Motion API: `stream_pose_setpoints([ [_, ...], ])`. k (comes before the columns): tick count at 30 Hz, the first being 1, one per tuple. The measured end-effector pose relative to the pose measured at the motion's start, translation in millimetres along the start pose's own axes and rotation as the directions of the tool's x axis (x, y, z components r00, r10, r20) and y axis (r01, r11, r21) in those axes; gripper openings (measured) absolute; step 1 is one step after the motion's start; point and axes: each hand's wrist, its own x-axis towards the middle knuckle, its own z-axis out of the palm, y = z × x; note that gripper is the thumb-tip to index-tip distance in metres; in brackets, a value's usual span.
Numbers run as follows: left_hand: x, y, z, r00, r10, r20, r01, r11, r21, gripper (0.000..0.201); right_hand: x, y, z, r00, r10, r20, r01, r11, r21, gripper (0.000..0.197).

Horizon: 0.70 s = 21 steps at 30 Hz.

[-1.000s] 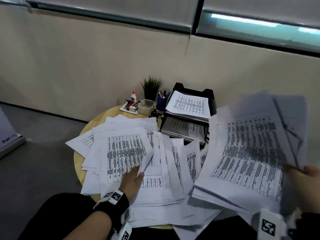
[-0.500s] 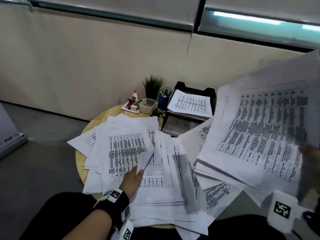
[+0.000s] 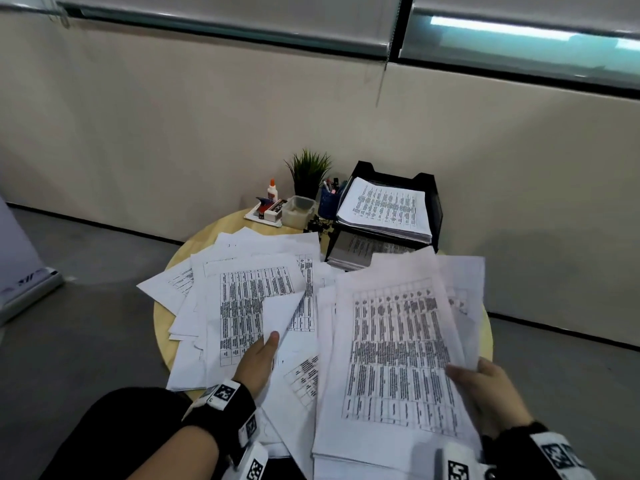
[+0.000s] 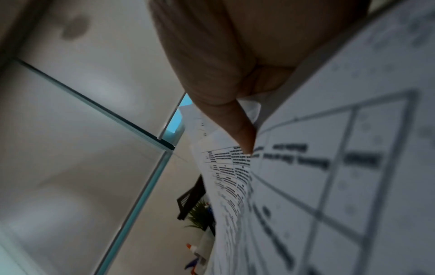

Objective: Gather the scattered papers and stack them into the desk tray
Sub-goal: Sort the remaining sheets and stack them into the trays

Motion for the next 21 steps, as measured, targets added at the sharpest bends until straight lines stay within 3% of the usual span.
stream_pose_setpoints([
  [3, -8.4, 7.0, 2.3, 0.998, 0.034, 0.057, -0.034, 0.999, 0.013, 0.047, 4.4, 0.6, 14.3, 0.994, 0.031, 0.107, -0.04, 0.996, 0.081, 0.023],
  [5, -4.6, 1.6, 6.3, 0.996, 0.04, 0.077, -0.042, 0.999, 0.027, 0.056, 8.0, 3.6, 20.3, 0.985, 0.033, 0.168, -0.05, 0.993, 0.103, 0.026],
  [8, 5.8, -18.4, 8.4, 0.994, 0.031, 0.101, -0.043, 0.991, 0.124, 0.113, 15.7, 13.4, 27.1, 0.975, 0.075, 0.211, -0.077, 0.997, 0.001, 0.036],
  [9, 11.8, -28.1, 10.4, 0.993, 0.021, 0.118, -0.041, 0.985, 0.167, 0.12, 18.0, 18.4, 29.7, 0.973, 0.083, 0.213, -0.072, 0.996, -0.059, 0.036],
  [11, 6.0, -20.7, 16.7, 0.978, -0.002, 0.209, -0.048, 0.971, 0.233, 0.105, 27.0, 30.9, 34.3, 0.976, 0.084, 0.2, -0.044, 0.979, -0.199, 0.043],
  [13, -6.1, -12.4, 28.1, 0.957, -0.003, 0.289, -0.085, 0.953, 0.291, 0.074, 32.2, 38.8, 38.1, 0.976, 0.107, 0.19, -0.06, 0.968, -0.242, 0.051],
  [15, -13.7, -7.5, 36.2, 0.935, -0.026, 0.353, -0.113, 0.923, 0.367, 0.061, 30.0, 36.2, 39.5, 0.981, 0.105, 0.161, -0.066, 0.97, -0.232, 0.04],
  [17, -19.3, -3.0, 43.3, 0.912, -0.074, 0.403, -0.126, 0.885, 0.448, 0.059, 23.2, 28.7, 40.9, 0.985, 0.125, 0.123, -0.104, 0.981, -0.167, 0.026],
  [19, -25.7, 0.3, 52.7, 0.884, -0.106, 0.455, -0.178, 0.823, 0.539, 0.058, 25.3, 28.6, 41.2, 0.978, 0.17, 0.121, -0.169, 0.985, -0.011, 0.036],
  [21, -28.6, -1.4, 62.6, 0.835, -0.072, 0.545, -0.323, 0.737, 0.593, 0.056, 27.6, 27.9, 41.2, 0.971, 0.192, 0.14, -0.205, 0.975, 0.083, 0.045],
])
